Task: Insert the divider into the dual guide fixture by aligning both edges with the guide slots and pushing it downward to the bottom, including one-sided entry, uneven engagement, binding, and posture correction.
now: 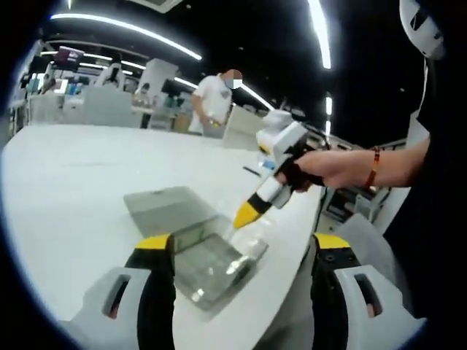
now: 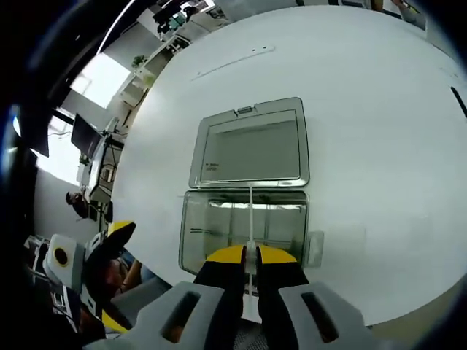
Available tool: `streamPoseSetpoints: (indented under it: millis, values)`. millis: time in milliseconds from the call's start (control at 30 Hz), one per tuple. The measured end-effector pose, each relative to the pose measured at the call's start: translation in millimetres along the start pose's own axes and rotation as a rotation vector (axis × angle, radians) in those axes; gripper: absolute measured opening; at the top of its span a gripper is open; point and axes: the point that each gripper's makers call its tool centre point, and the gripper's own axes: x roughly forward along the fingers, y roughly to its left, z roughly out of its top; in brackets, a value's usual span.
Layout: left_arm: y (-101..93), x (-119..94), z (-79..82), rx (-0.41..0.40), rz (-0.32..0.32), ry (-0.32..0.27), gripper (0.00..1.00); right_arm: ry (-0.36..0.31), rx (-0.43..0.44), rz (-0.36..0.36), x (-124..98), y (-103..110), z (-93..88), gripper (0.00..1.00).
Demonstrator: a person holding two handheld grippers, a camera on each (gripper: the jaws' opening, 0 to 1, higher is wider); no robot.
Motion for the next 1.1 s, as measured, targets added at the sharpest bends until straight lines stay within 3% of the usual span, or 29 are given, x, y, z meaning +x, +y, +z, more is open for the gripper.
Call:
streamPoseSetpoints:
  millis: [833,1100]
  values:
    - [4.4,-2,-3.9,-0.02,0.014,0.005,0.73,0.029,-0.04,-0.024,12,-1,-4.6,0.0]
    - [5.9,-2,-4.2,-0.027,0.017,0.005,0.73,0.022,-0.075,-0.062,14,-4,-4.9,0.0]
